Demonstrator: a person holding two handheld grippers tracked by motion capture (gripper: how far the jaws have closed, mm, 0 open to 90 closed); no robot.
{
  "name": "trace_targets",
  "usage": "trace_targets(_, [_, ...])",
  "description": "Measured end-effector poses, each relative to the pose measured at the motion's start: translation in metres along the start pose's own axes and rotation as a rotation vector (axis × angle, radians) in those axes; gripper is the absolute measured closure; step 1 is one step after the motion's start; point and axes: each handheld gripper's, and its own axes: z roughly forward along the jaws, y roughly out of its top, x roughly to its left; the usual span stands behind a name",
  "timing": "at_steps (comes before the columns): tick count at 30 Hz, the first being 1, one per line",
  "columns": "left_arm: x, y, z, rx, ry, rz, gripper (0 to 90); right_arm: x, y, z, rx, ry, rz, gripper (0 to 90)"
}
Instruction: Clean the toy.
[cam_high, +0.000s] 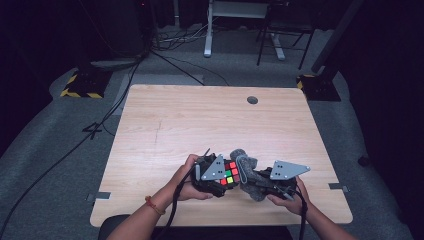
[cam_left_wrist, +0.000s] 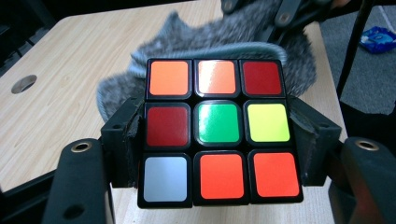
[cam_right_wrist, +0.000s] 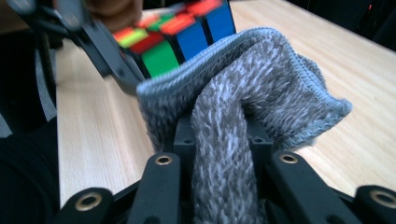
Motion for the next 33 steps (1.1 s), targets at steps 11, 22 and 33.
trace_targets(11, [-0.004,0.002,0.0,-0.012,0.001,0.007,33.1,-0.004,-0.004,0.006,0.052,-0.006,0.003,73.5])
trace_targets(22, [-0.002,0.003,-0.009,-0.07,0.005,-0.008,33.1,-0.007,-0.013,0.014,0.066,0.03,0.049,73.5])
trace_targets(33, [0.0,0.001,-0.006,-0.043,0.007,-0.006,33.2,-0.006,-0.01,0.009,0.065,-0.02,0.015,73.7])
